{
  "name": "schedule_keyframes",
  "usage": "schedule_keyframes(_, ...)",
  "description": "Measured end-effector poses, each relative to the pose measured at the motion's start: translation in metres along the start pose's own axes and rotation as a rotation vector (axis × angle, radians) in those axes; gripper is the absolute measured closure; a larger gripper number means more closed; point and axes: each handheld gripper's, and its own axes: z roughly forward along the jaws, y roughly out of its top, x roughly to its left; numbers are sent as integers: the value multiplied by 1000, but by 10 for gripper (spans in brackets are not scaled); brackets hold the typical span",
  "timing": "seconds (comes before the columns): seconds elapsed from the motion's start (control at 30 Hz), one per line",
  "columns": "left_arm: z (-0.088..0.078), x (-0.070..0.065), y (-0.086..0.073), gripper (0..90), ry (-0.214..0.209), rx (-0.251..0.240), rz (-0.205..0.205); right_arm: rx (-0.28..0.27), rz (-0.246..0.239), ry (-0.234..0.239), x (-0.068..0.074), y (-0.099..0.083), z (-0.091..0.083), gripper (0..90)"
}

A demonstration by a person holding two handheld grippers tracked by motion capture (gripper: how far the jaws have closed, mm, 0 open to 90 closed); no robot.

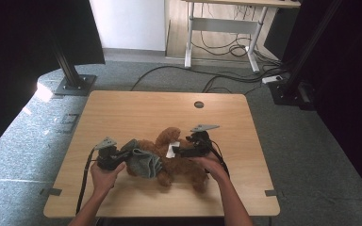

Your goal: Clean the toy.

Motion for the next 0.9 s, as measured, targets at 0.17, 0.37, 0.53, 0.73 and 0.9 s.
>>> schedule_keyframes(0.17,-3,0,0,876,-29,2,-24,33,-4,8,1,-10,6,259)
schedule_keyframes(0.37,-12,-3,9,869,-101,-6,-76,-70,-87,2,17,-37,-9,481)
schedule_keyframes(0.53,-12,-21,30,868,-170,-10,-62,-154,-133,-32,31,-58,-18,506)
schedule_keyframes(0.73,8,-52,54,867,-204,2,-1,-209,-167,-62,41,-72,-22,507)
schedule_keyframes(0.9,41,-61,54,862,-174,109,16,-211,-168,-60,41,-73,-22,502)
